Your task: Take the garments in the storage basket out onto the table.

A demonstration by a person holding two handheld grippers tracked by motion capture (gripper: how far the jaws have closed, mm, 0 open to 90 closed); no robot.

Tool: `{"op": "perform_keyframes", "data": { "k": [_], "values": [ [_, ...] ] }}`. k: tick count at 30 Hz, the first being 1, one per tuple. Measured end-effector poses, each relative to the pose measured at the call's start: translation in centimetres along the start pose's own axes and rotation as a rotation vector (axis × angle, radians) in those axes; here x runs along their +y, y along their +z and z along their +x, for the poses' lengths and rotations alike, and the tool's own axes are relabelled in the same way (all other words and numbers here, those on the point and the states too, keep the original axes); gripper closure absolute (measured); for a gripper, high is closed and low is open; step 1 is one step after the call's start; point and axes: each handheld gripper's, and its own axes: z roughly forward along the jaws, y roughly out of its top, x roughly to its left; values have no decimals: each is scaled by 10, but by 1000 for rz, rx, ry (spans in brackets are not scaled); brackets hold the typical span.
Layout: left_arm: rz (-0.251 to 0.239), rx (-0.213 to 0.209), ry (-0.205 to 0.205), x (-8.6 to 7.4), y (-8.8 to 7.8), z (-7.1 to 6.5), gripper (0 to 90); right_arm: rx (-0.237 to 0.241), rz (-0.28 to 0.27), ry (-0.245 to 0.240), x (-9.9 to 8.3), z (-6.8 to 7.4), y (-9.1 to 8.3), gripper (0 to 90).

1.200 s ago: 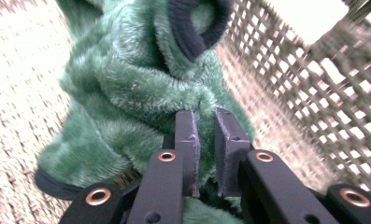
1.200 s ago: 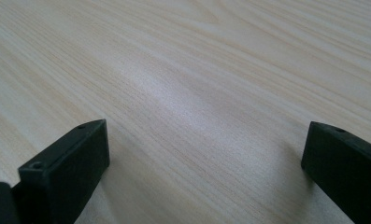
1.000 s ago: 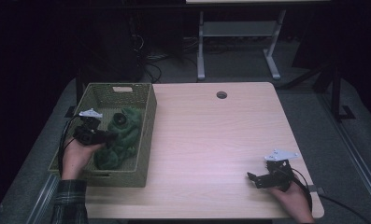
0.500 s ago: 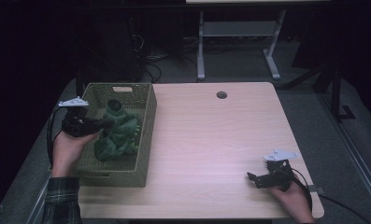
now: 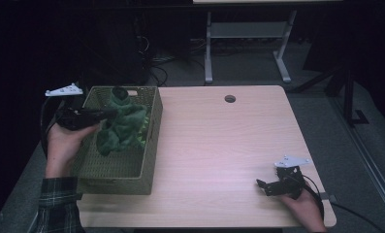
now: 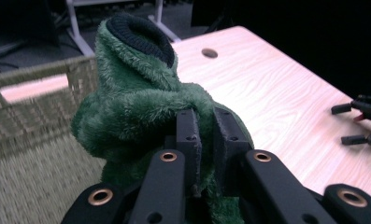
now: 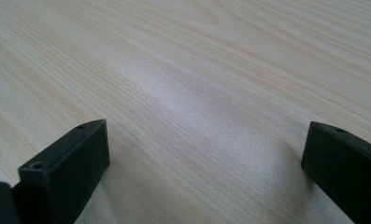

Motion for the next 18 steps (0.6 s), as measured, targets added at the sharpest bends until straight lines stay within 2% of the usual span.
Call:
{"op": "perform_keyframes", "data": {
  "k": [6, 13, 18],
  "values": [
    [-39, -15, 30, 20, -9, -9, 821, 0, 1, 2, 0, 0, 0, 7],
    [-83, -70, 51, 39, -11, -22, 823, 0, 0, 0, 0, 0, 0, 6],
    [-100, -108, 81, 51, -8, -35, 823, 0, 1, 2, 0, 0, 0, 6]
  ]
}}
